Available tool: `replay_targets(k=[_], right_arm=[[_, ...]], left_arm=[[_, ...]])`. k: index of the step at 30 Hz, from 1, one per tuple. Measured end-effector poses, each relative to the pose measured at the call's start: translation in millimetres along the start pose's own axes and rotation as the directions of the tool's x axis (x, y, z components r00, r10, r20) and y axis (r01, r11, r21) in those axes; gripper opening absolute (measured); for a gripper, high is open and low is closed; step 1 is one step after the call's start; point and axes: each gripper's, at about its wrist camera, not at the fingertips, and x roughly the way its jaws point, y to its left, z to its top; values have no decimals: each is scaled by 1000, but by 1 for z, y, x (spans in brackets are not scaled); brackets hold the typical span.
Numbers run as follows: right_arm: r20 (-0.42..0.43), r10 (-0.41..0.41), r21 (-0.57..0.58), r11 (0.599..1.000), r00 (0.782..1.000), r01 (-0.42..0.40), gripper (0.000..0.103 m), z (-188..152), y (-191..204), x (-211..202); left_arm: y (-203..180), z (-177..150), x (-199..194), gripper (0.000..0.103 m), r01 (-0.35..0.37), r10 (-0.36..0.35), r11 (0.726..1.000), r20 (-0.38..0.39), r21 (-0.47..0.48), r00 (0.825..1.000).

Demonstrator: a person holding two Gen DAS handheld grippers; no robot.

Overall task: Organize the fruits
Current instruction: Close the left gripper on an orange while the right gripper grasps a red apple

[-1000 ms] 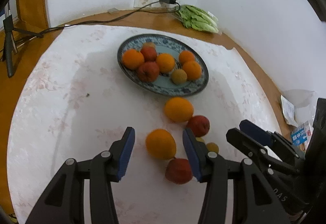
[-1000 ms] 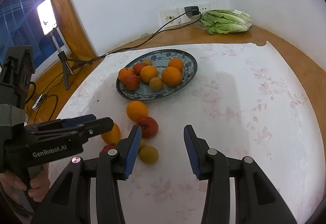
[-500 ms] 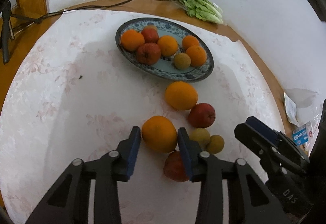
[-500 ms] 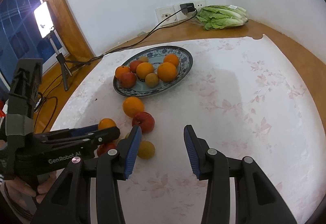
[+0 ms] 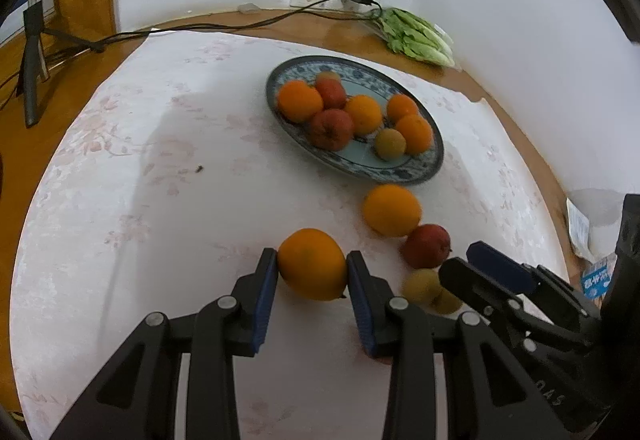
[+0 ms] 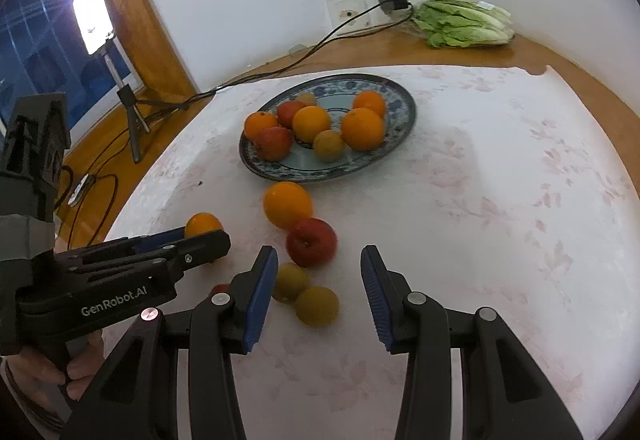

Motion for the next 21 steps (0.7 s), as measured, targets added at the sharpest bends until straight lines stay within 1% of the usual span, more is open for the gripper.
replay_targets(k=[4,12,19,21], right_arm=[[-20,-6,-10,1000,1000,6,44,5,5,11],[-49,-25,11,1000,998,26,44,7,4,28],[-38,-16,-5,1000,999,15,44,7,4,30],[-34,-7,-5,1000,999,6,38,6,4,30]], left_arm=[[4,1,0,36,-5,5,1000,5,-11,1000],[7,1,1,36,6,-6,1000,6,-21,1000],[8,1,1,37,2,-2,1000,6,-21,1000],[8,1,1,36,3,-3,1000,6,-21,1000]])
